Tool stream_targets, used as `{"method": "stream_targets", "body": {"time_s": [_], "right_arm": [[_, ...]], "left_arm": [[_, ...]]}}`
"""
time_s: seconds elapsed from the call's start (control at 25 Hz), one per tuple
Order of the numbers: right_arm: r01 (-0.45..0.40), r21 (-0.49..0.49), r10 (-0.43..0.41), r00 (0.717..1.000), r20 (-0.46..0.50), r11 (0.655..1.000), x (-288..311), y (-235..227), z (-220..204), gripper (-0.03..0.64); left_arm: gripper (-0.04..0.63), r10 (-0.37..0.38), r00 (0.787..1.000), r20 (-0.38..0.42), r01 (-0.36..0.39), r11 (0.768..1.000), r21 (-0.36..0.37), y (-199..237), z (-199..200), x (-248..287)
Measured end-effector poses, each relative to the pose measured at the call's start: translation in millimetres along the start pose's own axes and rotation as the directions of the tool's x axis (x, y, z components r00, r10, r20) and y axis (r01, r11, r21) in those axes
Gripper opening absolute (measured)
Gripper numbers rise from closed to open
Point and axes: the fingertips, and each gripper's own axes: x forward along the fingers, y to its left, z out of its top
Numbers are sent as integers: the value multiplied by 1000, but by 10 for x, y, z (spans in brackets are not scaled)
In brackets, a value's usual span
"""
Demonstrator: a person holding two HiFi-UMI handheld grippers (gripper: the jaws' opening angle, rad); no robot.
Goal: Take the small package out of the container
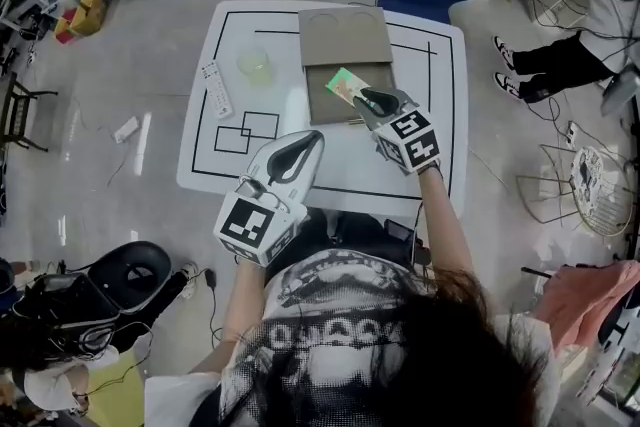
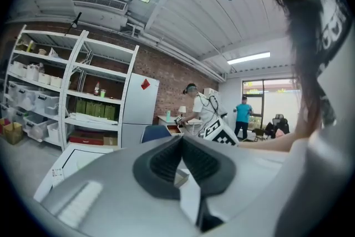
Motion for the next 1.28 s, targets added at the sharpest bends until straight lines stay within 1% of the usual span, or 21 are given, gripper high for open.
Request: {"method": "stream_targets", "body": {"time_s": [0.12, 0.24, 0.4, 0.48, 0.56, 0.76, 0.96, 1.04, 1.12, 1.28], "right_arm": [[-23, -15, 22, 998, -66, 1000, 237, -53, -138, 127], [-35, -36, 30, 992, -125, 999, 482, -126, -268, 171], [-57, -46, 47, 977, -208, 997, 791, -223, -441, 227], [-76, -47, 61, 965, -256, 996, 926, -253, -544, 256], [-87, -53, 67, 952, -300, 995, 1048, -291, -638, 268], [-92, -63, 61, 920, -388, 994, 1253, -460, -818, 318], [-144, -55, 100, 871, -480, 988, 1391, -436, -1015, 368], [-144, -66, 92, 859, -503, 987, 1396, -421, -1057, 374], [-130, -73, 75, 859, -506, 989, 1392, -424, -1050, 383], [-112, -80, 58, 870, -490, 991, 1404, -419, -1030, 367]], "left_arm": [[0, -17, 1000, -2, 17, 1000, -1, 109, -11, -1], [0, -26, 1000, -9, 26, 1000, -4, 223, -42, -11], [0, -27, 999, -20, 27, 1000, -12, 372, -87, -37], [0, -28, 999, -24, 27, 1000, -15, 437, -103, -53], [0, -27, 999, -26, 27, 999, -17, 503, -114, -69], [0, -15, 999, -31, 15, 1000, -25, 647, -132, -74], [0, 3, 1000, -30, -4, 999, -35, 792, -137, -143], [0, 13, 999, -29, -14, 999, -38, 828, -126, -175], [0, 21, 999, -29, -23, 999, -42, 866, -121, -207], [0, 34, 999, -33, -35, 998, -51, 935, -161, -244]]}}
